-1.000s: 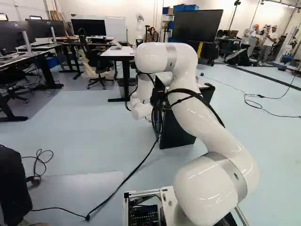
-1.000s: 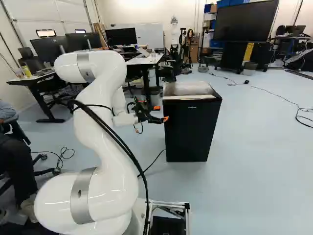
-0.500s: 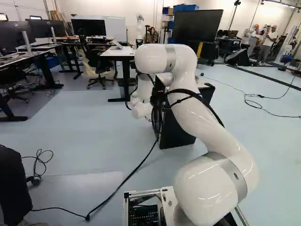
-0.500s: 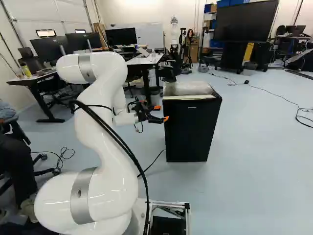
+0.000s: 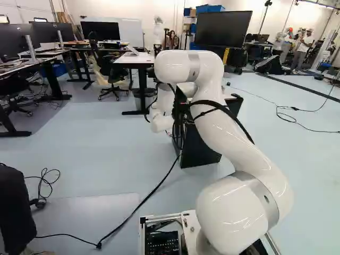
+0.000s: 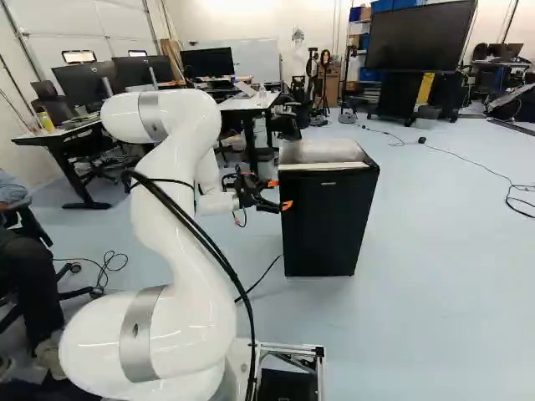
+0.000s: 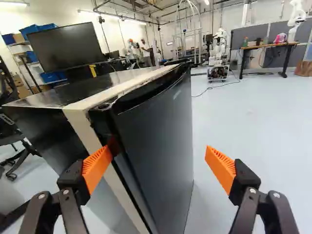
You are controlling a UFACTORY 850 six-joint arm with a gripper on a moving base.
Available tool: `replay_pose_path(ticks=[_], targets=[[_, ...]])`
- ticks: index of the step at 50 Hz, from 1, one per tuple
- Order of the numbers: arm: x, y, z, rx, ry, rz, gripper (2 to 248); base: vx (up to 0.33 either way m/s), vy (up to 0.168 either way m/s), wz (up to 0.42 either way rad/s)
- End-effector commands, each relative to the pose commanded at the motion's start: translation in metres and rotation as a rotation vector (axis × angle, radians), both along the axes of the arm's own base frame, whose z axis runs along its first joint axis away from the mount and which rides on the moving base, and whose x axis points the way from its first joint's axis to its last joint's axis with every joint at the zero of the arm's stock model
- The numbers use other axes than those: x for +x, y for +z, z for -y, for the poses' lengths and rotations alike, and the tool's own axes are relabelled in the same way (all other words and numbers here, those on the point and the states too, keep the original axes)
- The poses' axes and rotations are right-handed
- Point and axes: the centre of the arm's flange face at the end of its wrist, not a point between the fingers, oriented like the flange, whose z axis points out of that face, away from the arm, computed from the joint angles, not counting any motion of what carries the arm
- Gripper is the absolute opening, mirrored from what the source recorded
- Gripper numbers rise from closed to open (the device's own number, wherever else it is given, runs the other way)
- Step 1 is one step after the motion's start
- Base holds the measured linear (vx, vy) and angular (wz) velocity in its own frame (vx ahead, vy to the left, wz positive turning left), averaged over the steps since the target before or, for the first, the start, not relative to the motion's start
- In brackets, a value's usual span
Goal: Open the fridge door
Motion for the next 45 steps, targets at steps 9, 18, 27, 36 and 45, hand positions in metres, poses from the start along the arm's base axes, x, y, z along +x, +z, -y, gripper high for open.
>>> replay_pose_path(ticks=[9, 18, 27, 36, 45], targets=[[-0.011, 0.0, 0.015, 0.004, -0.064, -0.015, 247, 0.01, 0.014, -0.007], [-0.027, -0.001, 0.029, 0.009, -0.142, -0.037, 247, -0.003, 0.005, 0.046], [-0.048, -0.002, 0.042, 0.023, -0.242, -0.066, 247, 0.007, 0.016, 0.034], [-0.069, -0.005, 0.053, 0.04, -0.349, -0.094, 247, 0.008, 0.011, 0.018], [-0.09, -0.007, 0.064, 0.056, -0.46, -0.12, 247, 0.002, -0.003, -0.01]])
